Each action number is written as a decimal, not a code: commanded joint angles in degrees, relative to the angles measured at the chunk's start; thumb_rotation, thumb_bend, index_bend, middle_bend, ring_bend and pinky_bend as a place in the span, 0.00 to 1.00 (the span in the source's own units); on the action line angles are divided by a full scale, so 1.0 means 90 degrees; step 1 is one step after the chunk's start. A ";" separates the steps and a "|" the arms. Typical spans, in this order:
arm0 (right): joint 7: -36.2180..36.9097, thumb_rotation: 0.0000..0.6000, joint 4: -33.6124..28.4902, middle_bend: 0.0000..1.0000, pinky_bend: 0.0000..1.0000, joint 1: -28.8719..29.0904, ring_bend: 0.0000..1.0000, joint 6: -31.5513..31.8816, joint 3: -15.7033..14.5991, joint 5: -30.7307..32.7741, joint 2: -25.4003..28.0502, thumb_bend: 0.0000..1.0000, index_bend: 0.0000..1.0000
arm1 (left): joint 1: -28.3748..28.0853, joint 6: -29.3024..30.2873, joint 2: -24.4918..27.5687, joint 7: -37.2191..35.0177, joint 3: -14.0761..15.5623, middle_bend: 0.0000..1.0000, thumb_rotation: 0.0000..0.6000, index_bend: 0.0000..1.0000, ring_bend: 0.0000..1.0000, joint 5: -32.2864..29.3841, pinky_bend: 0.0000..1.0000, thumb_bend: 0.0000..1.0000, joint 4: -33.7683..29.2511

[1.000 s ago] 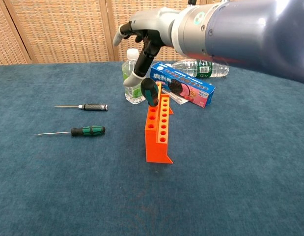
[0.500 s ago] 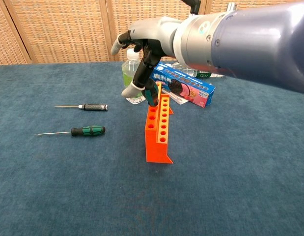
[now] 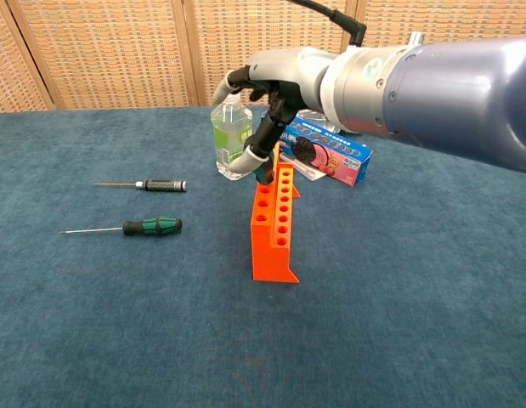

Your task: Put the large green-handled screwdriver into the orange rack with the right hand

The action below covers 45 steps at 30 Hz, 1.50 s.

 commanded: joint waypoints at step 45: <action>0.0656 1.00 0.0739 0.00 0.00 -0.0120 0.00 -0.0874 0.0053 -0.0592 0.0071 0.20 0.12 | -0.0029 -0.0110 -0.0035 0.0068 0.0004 0.00 1.00 0.00 0.00 -0.0093 0.00 0.00 -0.0023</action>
